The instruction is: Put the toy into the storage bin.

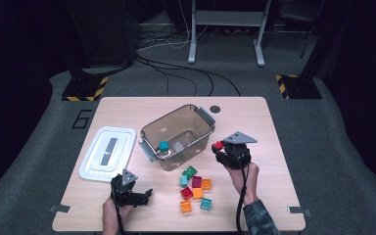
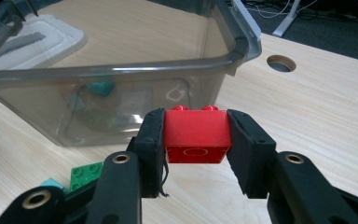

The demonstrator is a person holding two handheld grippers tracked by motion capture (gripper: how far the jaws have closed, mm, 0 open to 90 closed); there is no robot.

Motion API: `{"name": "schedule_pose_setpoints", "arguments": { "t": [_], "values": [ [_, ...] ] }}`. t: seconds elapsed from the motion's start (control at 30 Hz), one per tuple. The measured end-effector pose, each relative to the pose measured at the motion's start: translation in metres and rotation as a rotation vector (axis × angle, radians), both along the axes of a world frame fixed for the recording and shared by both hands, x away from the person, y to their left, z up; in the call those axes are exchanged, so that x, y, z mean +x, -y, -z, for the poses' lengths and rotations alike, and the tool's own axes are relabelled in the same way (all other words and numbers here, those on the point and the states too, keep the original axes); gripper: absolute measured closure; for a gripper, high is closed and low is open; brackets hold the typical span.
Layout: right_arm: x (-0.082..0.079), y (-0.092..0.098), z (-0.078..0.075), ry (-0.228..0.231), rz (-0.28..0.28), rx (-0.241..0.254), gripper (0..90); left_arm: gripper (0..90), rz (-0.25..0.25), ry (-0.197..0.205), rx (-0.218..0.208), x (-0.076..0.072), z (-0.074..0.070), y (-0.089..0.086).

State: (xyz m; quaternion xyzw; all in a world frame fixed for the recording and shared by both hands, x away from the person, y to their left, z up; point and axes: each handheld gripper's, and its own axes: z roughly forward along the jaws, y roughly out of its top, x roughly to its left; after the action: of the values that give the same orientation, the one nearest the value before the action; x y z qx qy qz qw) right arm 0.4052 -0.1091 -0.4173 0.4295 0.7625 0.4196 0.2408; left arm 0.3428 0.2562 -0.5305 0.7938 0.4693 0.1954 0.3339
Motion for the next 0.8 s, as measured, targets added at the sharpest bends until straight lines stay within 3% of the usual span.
{"name": "schedule_pose_setpoints", "arguments": {
  "t": [0.8],
  "values": [
    [0.016, -0.004, -0.032, 0.056, -0.017, 0.006, 58.3, 0.4, -0.001, 0.001, 0.001, 0.000, 0.000, 0.000]
  ]
}}
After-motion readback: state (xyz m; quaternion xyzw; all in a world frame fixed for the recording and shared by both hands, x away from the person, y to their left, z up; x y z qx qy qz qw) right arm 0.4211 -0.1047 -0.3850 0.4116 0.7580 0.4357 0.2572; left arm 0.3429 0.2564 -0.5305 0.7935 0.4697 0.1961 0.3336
